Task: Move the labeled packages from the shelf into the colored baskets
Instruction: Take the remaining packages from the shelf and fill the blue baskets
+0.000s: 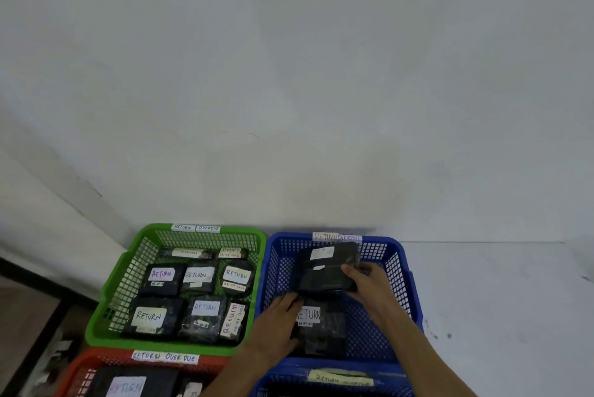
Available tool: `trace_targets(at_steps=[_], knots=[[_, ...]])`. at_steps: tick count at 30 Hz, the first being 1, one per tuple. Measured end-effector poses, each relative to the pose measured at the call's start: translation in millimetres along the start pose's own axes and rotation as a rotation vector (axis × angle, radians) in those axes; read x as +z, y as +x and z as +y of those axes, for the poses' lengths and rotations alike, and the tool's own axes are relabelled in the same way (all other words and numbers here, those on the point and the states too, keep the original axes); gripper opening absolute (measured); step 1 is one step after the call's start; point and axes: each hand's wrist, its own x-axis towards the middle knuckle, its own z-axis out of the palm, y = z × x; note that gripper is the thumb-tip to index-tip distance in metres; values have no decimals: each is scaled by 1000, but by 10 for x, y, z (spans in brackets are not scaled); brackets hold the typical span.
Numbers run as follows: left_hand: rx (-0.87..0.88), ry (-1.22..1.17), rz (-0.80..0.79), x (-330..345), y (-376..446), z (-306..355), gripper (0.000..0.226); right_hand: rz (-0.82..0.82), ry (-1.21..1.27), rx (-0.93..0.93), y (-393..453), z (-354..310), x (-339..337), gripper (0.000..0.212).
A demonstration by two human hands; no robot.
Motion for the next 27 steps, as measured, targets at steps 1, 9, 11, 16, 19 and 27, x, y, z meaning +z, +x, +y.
trace_targets(at_steps=[1,9,11,16,19,27], knots=[[-5,-18,-8,-3,-21,13,79,-4,-4,2,44,26,46,40],[-61,-70,-18,-23,-60,71,76,-47,-392,-44,219,179,250,63],[-57,-72,-18,-39,-58,67,76,-18,-538,-73,198,209,268,62],[-21,-59,-12,-97,-25,61,67,-3,-678,-117,172,323,290,58],[9,-14,135,-223,98,41,48,16,-727,-138,175,355,278,61],[23,110,-175,-482,675,-136,113,-97,-1002,-423,23,511,59,90]])
